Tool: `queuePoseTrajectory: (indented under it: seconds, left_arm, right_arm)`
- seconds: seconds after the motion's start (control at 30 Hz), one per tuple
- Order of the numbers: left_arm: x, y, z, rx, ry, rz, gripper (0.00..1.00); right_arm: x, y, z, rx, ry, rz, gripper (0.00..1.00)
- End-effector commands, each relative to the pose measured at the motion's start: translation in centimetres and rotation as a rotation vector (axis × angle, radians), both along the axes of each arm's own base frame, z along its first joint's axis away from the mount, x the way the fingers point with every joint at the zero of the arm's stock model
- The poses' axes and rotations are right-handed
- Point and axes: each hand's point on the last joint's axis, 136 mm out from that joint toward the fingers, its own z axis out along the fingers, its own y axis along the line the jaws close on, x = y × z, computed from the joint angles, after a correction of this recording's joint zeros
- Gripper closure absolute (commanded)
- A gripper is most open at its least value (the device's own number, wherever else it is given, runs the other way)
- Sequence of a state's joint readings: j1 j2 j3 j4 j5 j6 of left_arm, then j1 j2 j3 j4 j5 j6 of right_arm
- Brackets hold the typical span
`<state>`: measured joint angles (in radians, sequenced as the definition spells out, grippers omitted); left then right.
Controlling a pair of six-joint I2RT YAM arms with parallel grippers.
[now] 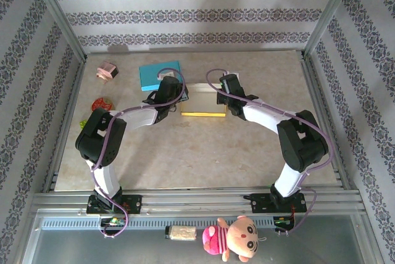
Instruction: Fold the paper box
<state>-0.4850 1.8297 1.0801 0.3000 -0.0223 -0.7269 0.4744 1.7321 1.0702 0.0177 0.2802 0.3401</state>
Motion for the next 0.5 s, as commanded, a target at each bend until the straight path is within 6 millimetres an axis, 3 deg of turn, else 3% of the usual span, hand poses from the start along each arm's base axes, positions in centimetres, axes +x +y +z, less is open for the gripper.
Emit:
queuePoseTrajectory:
  seconds: [0.0,0.27,0.47]
  left_arm:
    - [-3.6,-3.8,-3.2,-0.078,0.152,-0.158,0.86]
    - [-5.1,-2.0,-3.9,-0.009,0.162,-0.132,0.86]
    - [-6.5,-1.8,-5.2,-0.034,0.187,-0.142,0.83]
  right_arm:
    - [-2.4,2.4,-2.2,0.000,0.085,0.128,1.00]
    - [-3.5,1.9,-3.6,-0.024,0.117,0.145,1.00]
    - [-4.7,1.9,-5.1,-0.021,0.152,0.157,1.00]
